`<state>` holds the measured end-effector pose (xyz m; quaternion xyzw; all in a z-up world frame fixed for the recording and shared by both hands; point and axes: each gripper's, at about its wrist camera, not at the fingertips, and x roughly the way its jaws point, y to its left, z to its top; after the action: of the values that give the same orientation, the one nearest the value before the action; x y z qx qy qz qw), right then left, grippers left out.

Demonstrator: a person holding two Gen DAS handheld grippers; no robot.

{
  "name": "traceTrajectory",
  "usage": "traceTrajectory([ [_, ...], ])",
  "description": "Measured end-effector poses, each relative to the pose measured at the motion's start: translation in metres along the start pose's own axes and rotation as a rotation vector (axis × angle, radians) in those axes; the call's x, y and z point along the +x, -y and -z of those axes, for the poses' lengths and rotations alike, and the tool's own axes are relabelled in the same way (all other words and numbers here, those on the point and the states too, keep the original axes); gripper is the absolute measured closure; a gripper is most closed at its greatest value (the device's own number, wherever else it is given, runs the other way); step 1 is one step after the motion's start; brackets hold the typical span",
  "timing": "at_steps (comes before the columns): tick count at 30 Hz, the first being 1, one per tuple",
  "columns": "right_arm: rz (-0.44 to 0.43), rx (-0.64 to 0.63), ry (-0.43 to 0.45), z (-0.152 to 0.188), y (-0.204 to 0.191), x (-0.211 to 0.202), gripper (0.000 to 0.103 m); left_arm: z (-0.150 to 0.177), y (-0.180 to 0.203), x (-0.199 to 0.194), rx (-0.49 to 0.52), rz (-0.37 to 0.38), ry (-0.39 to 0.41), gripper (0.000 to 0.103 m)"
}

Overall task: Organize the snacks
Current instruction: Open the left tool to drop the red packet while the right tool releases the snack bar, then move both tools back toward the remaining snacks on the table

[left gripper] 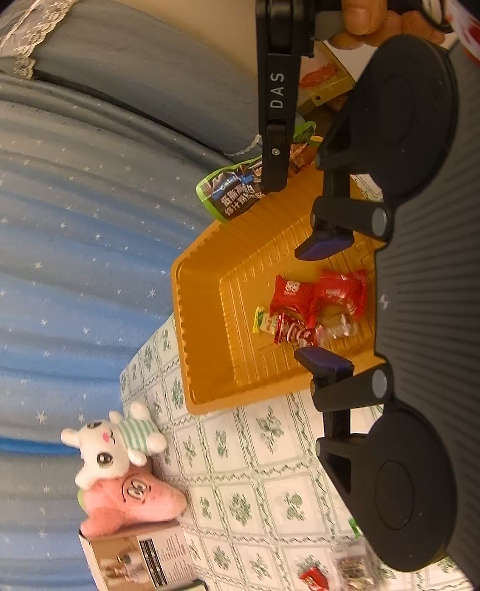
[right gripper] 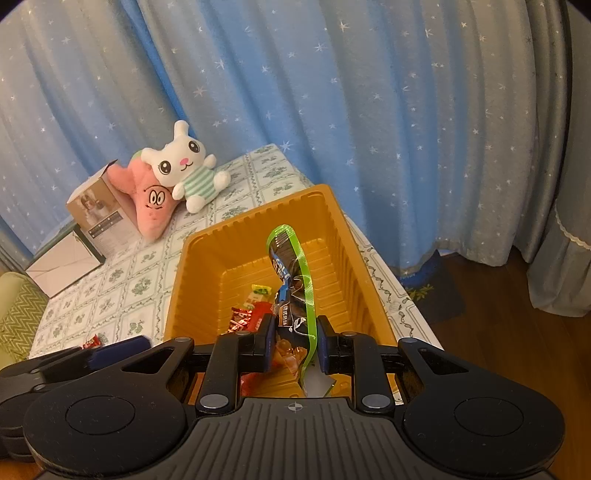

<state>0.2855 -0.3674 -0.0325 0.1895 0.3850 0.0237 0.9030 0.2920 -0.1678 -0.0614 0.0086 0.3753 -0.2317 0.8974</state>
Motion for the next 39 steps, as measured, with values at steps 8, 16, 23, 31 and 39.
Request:
traceTrajectory([
  [8,-0.014,-0.002,-0.002,-0.002,-0.002,0.002,0.080,0.017,-0.020,-0.034,-0.075,-0.046,0.040,0.055],
  [16,-0.014,0.003,-0.009,-0.002,-0.006,0.010,0.080,0.032,-0.038,-0.057,-0.123,-0.097,0.065,0.055],
  [23,-0.016,0.006,-0.005,-0.001,-0.009,0.017,0.080,0.040,-0.047,-0.069,-0.163,-0.114,0.073,0.054],
  [31,-0.037,0.034,0.015,0.001,-0.002,0.007,0.078,0.047,-0.051,-0.080,-0.176,-0.123,0.073,0.054],
  [39,-0.027,0.045,0.037,0.021,-0.006,-0.032,0.052,0.061,-0.049,-0.103,-0.195,-0.133,0.077,0.050],
])
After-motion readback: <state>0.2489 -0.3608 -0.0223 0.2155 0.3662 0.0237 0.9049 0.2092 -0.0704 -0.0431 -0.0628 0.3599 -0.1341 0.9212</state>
